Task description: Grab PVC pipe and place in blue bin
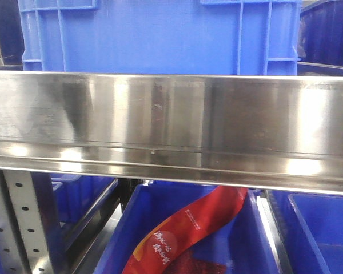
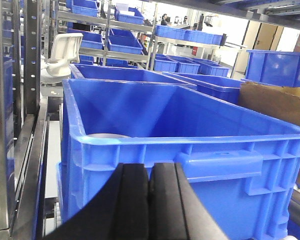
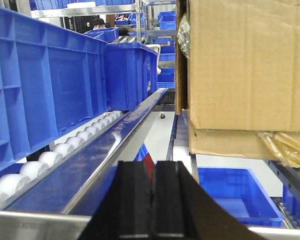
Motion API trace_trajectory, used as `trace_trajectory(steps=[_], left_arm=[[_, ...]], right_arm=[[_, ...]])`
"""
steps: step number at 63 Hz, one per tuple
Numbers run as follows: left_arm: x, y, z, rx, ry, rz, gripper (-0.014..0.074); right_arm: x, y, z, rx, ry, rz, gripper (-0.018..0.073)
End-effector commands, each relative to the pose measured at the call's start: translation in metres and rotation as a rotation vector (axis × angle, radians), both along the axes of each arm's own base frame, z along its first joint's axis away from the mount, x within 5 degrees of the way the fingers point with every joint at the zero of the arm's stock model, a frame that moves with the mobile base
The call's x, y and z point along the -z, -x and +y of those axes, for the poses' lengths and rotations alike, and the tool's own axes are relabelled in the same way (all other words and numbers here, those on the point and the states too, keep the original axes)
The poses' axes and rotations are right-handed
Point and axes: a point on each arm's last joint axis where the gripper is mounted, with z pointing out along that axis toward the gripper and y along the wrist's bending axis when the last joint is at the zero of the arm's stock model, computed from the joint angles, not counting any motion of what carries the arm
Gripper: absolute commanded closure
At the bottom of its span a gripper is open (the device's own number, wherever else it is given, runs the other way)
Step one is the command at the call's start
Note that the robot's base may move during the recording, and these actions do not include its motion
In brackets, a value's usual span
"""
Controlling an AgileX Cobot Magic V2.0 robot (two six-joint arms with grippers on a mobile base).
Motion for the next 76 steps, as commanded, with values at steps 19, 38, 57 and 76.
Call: trace_trajectory(steps=[19,38,57,76], left_arm=[[-0.002,0.001,0.001,-0.005,0.018,-0.017,0.0708],[-0.002,0.001,0.001,-0.005,0.018,-0.017,0.0708],[0.033,0.010,0.010,-0.042,0.001,0.014,0.0708],[0.102,0.041,0.045,-0.271,-0.046,0.004,0.0708]], right_arm=[[-0.003,0.001,0.000,0.005,0.006,-0.033,0.0728],[-0.003,0.001,0.000,0.005,0.006,-0.033,0.0728],[-0.003,0.001,0.000,0.005,0.006,-0.033,0.0728],[-0.003,0.001,0.000,0.005,0.006,-0.033,0.0728]])
